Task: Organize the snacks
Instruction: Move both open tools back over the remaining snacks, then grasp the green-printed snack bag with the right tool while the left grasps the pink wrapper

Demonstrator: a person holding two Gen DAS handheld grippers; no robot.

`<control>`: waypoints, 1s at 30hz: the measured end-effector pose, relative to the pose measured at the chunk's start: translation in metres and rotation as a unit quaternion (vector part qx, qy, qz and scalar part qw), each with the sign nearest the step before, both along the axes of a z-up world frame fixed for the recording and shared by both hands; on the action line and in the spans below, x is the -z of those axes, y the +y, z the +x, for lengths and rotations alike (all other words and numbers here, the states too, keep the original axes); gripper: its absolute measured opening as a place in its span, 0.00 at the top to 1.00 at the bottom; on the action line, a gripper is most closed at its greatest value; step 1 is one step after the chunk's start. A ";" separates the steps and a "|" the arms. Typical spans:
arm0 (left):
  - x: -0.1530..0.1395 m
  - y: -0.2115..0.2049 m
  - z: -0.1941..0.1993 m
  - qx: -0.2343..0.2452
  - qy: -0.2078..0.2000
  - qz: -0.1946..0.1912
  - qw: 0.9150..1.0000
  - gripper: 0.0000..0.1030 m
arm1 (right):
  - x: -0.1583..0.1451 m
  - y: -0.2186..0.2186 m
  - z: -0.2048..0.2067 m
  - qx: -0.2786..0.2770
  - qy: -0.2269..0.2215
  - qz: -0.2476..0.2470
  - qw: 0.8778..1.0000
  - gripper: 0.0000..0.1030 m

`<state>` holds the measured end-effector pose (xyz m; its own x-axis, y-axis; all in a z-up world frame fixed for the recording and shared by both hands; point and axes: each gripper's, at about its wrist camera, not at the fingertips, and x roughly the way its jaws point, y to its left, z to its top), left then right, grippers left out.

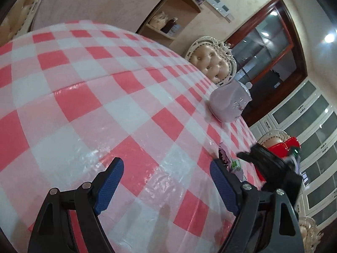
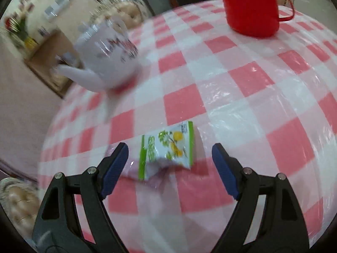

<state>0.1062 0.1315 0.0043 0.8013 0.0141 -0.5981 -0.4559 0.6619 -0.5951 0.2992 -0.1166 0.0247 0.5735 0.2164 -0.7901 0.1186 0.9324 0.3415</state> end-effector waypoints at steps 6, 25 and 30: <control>0.000 -0.001 -0.002 0.002 0.001 0.002 1.000 0.18 | 0.012 0.037 0.005 -0.023 0.016 -0.110 0.994 0.19; 0.002 -0.019 0.009 0.074 0.007 0.013 0.997 0.18 | -0.017 -0.112 -0.226 0.001 -0.114 0.024 0.993 0.56; -0.005 -0.041 0.018 0.127 0.002 0.051 0.991 0.18 | -0.014 -0.129 -0.269 0.018 -0.133 0.051 0.990 0.56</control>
<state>0.1242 0.0907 0.0088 0.7845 -0.1267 -0.6071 -0.2696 0.8119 -0.5178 0.0306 -0.2456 0.0389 0.7668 0.2629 -0.5856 0.0441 0.8885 0.4567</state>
